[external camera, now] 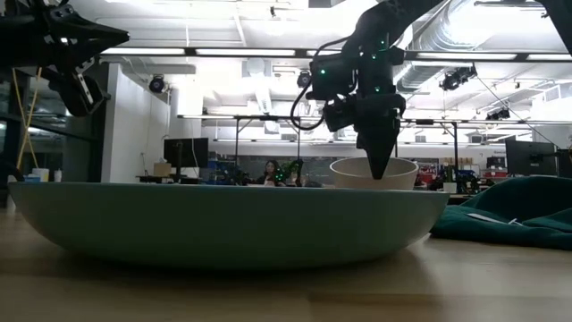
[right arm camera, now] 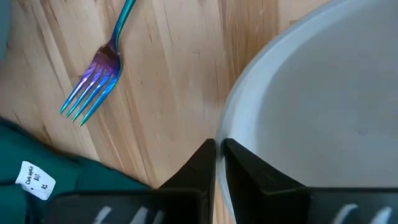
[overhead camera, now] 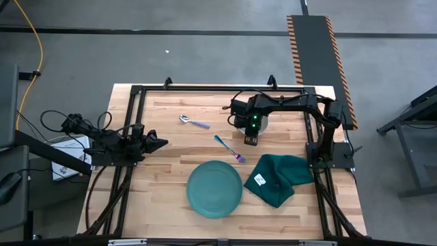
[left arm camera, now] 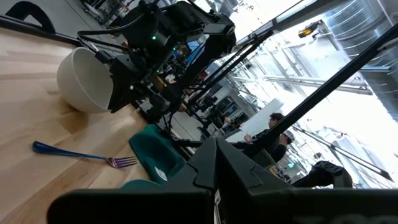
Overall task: Set table place
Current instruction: Stack the white bowl on the green plate
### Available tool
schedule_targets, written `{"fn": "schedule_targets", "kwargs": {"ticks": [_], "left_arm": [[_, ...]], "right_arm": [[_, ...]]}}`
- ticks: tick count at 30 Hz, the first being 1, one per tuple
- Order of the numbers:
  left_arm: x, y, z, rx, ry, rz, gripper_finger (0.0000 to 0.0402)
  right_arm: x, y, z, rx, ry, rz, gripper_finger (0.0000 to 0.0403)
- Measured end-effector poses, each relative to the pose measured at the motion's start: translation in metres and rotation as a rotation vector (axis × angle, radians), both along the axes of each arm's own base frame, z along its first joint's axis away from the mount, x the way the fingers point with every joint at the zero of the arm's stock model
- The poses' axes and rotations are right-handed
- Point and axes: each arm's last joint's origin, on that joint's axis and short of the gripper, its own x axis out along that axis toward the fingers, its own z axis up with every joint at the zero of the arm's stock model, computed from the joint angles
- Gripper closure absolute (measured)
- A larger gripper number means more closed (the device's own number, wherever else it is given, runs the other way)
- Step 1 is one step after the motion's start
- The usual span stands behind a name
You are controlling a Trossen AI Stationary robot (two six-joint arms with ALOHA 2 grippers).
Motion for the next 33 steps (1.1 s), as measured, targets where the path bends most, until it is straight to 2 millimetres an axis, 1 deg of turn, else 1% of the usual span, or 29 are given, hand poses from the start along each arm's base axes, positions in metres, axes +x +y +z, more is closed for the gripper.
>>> {"fn": "schedule_targets", "kwargs": {"ticks": [2,8,11,18,23,29,33], "left_arm": [[0.0000,0.0000,0.0000,0.000,0.000,0.000,0.0401],[0.0000,0.0000,0.0000,0.000,0.000,0.000,0.0401],[0.0000,0.0000,0.0000,0.000,0.000,0.000,0.0401],[0.0000,0.0000,0.0000,0.000,0.000,0.000,0.0401],[0.0000,0.0000,0.0000,0.000,0.000,0.000,0.0401],[0.0000,0.0000,0.0000,-0.019,-0.004,-0.003,0.0401],[0.0000,0.0000,0.0000,-0.020,-0.004,-0.003,0.0401]], "right_arm": [[0.0000,0.0000,0.0000,0.000,0.000,0.000,0.0370],[0.0000,-0.0003,-0.0001,-0.003,0.003,-0.011,0.0314],[0.0000,-0.0004,-0.0002,-0.008,0.004,-0.012,0.0302],[0.0005,-0.0008,-0.0003,-0.016,0.001,-0.011,0.0300],[0.0038,-0.0036,-0.0003,-0.085,-0.020,-0.016,0.0300],[0.0044,-0.0051,-0.0002,-0.097,-0.026,-0.027,0.0300],[0.0040,-0.0059,-0.0003,-0.124,-0.016,-0.029,0.0315]]}}
